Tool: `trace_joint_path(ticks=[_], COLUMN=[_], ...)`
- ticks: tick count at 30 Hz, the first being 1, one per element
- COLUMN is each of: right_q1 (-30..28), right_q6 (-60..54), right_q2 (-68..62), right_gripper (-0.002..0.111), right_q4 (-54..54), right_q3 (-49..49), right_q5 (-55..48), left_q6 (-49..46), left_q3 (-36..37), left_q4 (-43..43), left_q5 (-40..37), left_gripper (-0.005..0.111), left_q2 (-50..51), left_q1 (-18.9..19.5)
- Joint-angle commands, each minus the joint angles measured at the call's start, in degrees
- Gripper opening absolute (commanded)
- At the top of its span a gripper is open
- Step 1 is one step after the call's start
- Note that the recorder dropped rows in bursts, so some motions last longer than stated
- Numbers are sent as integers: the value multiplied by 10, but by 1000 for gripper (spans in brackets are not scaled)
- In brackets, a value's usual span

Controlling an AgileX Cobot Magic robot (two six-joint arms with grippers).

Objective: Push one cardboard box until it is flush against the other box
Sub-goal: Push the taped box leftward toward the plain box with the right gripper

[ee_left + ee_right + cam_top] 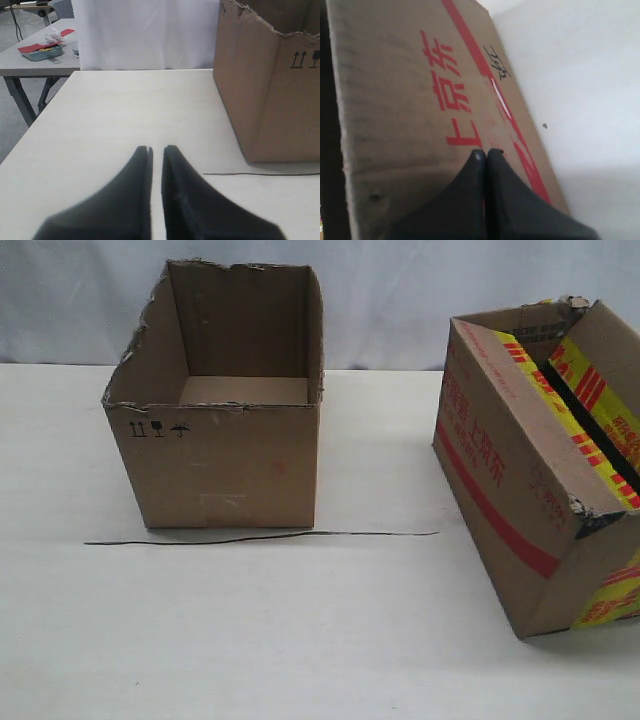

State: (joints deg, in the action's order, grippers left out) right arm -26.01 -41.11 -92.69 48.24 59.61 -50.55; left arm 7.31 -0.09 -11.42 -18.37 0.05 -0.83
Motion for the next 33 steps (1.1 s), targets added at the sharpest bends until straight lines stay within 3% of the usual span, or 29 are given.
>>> trace_joint_path(ticks=[1,8,14,33], right_q1=[-5,7,71,154], right_q6=[-13,-45,-55,-183], right_q2=[-13,-51,-86,-154], right_gripper=[0,0,0,0], right_q4=[16,68,80,309], right_q3=[0,0,0,1], right_q5=[-7,-26,19,27], left_q6=[2,2,2,2], left_q3=[1,1,1,1], left_q4=[5,5,5,5], left_q5=[7,7,7,7], left_gripper=[0,0,0,0], left_q2=[-1,-1,-1,-1], left_q1=[-4,-4,-4,-4])
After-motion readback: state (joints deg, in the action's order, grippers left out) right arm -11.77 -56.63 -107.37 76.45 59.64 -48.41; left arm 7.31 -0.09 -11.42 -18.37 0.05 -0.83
